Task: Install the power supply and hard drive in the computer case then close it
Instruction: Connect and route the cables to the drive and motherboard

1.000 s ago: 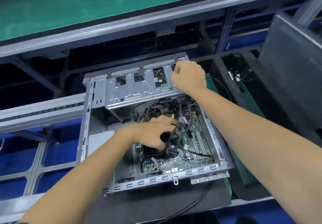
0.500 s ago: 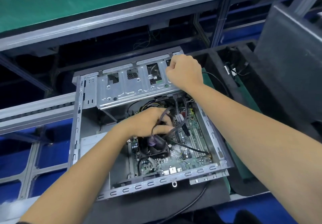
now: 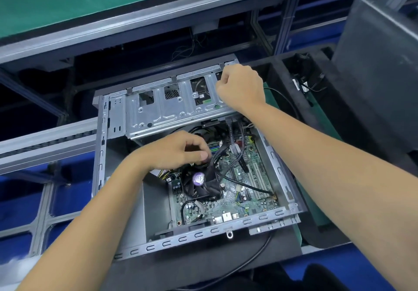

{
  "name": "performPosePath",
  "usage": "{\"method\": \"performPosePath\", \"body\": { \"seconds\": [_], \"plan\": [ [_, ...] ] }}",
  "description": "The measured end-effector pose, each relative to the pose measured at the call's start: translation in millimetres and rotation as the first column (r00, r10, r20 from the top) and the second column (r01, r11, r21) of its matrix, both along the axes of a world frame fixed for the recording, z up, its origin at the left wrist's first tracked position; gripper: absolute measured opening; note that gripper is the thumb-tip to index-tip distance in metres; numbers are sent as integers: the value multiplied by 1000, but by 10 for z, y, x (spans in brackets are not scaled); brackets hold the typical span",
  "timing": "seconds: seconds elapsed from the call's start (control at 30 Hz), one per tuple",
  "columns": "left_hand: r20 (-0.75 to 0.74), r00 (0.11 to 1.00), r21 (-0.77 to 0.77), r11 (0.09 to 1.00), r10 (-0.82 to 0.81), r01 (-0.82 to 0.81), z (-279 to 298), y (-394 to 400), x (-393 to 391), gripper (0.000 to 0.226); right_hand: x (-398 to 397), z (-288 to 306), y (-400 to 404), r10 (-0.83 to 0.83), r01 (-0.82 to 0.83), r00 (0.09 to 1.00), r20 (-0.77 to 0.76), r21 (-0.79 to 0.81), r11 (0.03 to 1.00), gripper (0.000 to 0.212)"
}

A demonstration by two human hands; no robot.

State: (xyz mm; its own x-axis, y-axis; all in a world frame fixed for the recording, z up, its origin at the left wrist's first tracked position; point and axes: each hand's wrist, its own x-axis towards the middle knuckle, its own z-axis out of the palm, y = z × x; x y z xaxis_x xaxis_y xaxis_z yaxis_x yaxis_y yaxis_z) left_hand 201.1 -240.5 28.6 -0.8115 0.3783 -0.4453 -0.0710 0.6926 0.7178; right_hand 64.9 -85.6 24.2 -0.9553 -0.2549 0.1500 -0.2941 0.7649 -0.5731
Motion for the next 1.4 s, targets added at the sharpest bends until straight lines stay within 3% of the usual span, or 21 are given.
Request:
{"method": "performPosePath", "body": {
  "seconds": [0.1,0.17,0.27,0.37,0.43,0.53,0.63,0.7,0.83,0.93,1.03,1.27,1.4],
  "plan": [
    [47,998,-132,990,-36,42,242,-39,32,23,6,5,2,4,-4,1000,1,2,1000,19],
    [77,989,-72,989,-124,130,455,47,89,23,11,4,3,8,-8,1000,-4,8,1000,19],
    [147,908,133,917,-392,375,537,498,261,9,12,17,2,9,-9,1000,-3,16,1000,19],
    [81,918,139,916,-389,376,328,871,395,6,31,29,2,12,-12,1000,4,14,1000,19],
    [-116,924,19,929,-365,370,200,926,393,7,31,27,9,12,-12,1000,8,13,1000,18],
    [-307,812,-217,868,-496,447,74,849,377,8,16,20,8,5,-5,1000,7,13,1000,18],
    [-315,604,-534,663,-732,525,-64,779,414,17,14,19,-2,0,0,1000,8,14,1000,19],
    [-323,513,-641,582,-796,500,-113,743,450,17,12,13,-4,-1,1,1000,11,14,1000,19],
    [-369,379,-735,516,-848,439,-260,712,544,28,4,8,-6,-7,7,1000,13,16,1000,19],
    [-428,380,-723,563,-820,400,-321,703,540,42,7,7,-8,-11,11,1000,8,16,1000,19],
    [-443,310,-755,536,-841,378,-353,702,514,47,7,3,-4,-10,10,1000,7,6,1000,18],
    [-408,238,-775,472,-881,419,-375,791,477,11,-8,-8,-7,-13,13,1000,-1,11,1000,18],
    [-420,233,-745,480,-877,463,-416,776,448,8,-13,-11,-8,-9,9,1000,-1,18,1000,18]
  ]
}}
